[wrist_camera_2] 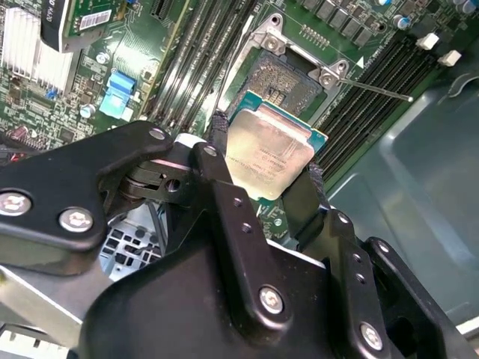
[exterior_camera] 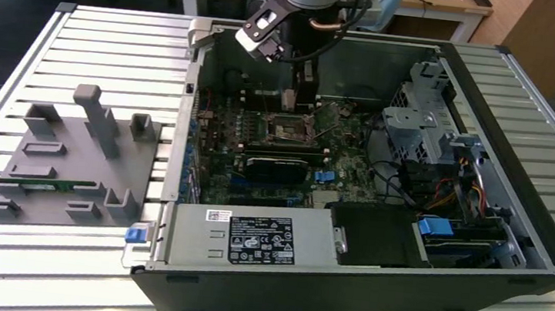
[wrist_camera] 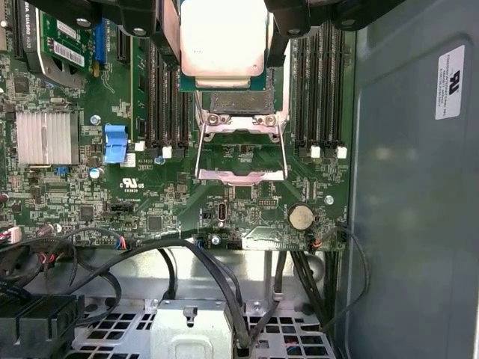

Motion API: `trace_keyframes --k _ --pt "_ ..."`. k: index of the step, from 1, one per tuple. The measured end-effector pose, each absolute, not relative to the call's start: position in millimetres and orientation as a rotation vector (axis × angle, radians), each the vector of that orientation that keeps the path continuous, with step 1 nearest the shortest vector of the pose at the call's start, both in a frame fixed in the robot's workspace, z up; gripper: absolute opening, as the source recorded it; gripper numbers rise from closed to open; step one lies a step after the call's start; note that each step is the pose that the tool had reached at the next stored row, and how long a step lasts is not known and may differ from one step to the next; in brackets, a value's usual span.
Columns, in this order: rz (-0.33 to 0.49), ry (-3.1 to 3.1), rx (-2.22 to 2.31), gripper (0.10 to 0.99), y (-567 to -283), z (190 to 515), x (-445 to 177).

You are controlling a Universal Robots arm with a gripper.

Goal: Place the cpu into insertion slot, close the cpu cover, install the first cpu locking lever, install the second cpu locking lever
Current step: 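Place the cpu into insertion slot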

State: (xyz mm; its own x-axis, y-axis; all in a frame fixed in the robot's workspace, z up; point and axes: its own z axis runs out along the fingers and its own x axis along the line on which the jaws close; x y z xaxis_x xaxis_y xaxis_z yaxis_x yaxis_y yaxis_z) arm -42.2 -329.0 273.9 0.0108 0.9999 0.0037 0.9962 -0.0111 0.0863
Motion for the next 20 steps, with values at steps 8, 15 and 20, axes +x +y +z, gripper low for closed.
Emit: trace_keyframes --k 8,15,20 --pt "0.098 2.167 2.191 0.541 -329.0 270.9 -42.2" --pt "0.098 2.167 2.191 0.541 -329.0 268.5 -42.2" --pt "0.098 2.167 2.191 0.541 -329.0 267.3 -42.2"
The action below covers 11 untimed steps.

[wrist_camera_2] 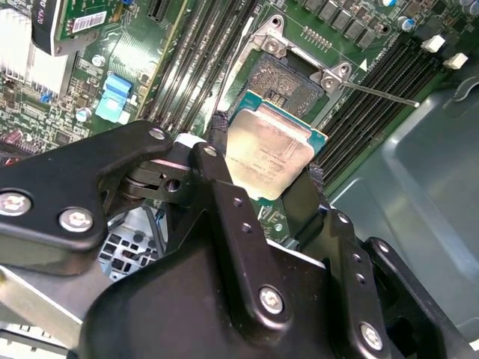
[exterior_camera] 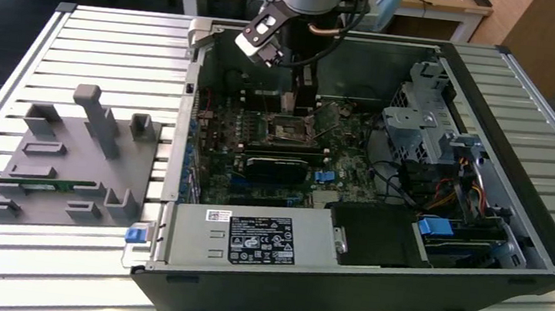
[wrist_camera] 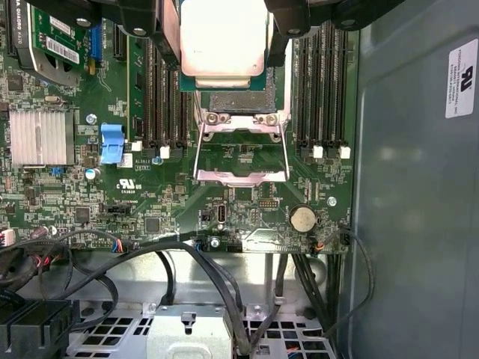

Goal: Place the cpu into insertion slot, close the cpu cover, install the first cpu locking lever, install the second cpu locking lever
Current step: 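Place the cpu into insertion slot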

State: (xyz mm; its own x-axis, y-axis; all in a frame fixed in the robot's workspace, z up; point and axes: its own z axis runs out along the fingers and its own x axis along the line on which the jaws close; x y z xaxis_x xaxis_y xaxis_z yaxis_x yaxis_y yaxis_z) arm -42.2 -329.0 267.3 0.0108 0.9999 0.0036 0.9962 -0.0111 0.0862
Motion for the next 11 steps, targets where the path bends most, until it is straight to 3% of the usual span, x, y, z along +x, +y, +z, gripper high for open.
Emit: trace_keyframes --k 11 --pt "0.098 2.167 2.191 0.541 -328.9 262.7 -42.2"
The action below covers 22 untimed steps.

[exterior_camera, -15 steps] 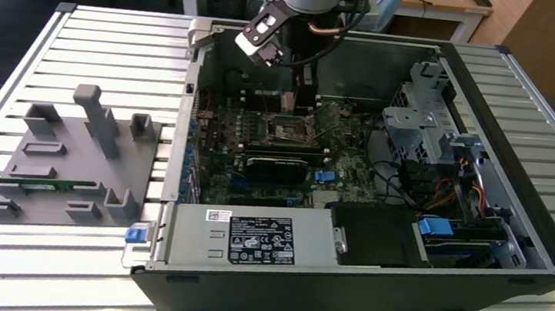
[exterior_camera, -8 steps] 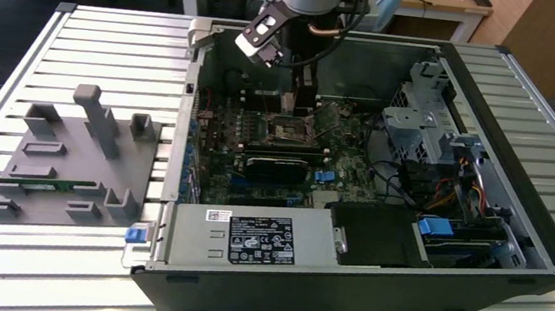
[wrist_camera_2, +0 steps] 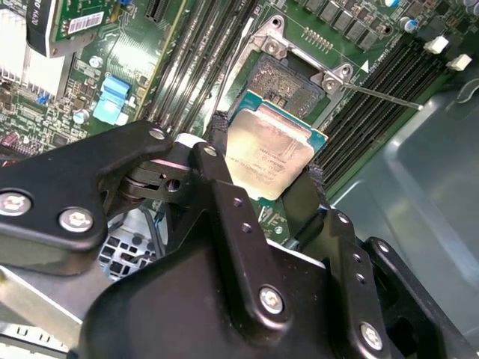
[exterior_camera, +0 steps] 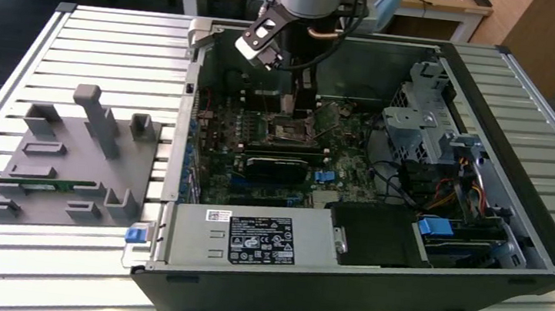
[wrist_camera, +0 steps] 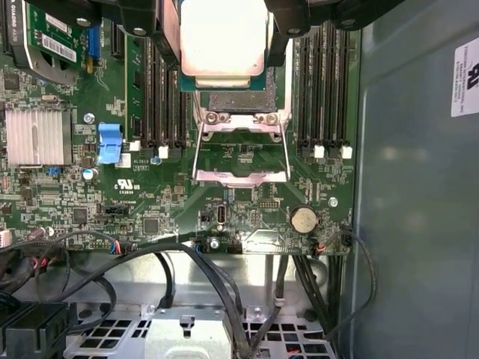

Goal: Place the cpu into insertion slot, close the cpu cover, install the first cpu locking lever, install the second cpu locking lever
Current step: 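Place the cpu into insertion slot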

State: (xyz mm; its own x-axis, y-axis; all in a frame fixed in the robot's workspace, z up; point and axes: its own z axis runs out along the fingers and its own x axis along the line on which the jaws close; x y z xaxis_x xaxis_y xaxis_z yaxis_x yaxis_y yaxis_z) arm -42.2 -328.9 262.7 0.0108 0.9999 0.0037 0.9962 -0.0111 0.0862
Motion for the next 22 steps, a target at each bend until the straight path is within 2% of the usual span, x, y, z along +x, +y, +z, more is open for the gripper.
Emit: trace_keyframes --k 22 --pt "0.095 2.166 2.194 0.541 -326 233 -43"
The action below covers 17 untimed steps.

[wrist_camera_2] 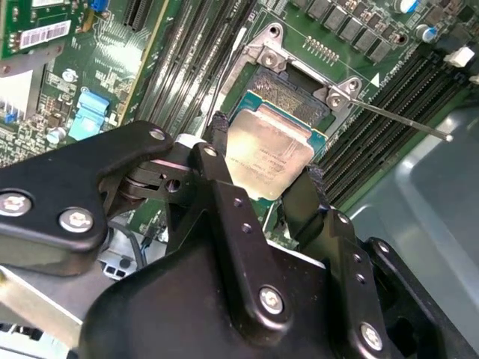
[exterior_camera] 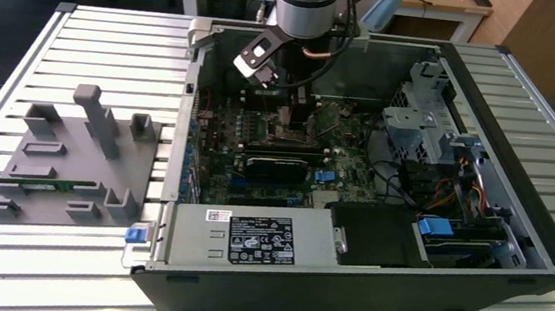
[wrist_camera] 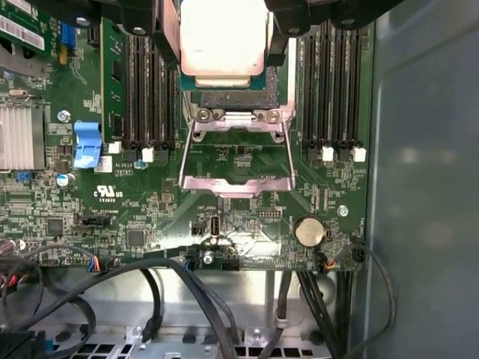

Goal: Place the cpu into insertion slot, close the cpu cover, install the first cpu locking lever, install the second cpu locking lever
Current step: 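Place the cpu into insertion slot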

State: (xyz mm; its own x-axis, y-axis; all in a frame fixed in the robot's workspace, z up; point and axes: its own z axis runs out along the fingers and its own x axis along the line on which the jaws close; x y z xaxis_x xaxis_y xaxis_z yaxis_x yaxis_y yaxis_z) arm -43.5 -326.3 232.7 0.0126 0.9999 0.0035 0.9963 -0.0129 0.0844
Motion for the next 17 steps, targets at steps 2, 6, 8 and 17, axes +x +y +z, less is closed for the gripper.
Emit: trace_keyframes --k 2,6,8,17 --pt "0.095 2.166 2.194 0.541 -326 229 -43" --pt "0.095 2.166 2.194 0.541 -326 224 -43" --pt "0.095 2.166 2.194 0.541 -326 222 -44" --pt "0.095 2.179 2.181 0.541 -326 213 -44"
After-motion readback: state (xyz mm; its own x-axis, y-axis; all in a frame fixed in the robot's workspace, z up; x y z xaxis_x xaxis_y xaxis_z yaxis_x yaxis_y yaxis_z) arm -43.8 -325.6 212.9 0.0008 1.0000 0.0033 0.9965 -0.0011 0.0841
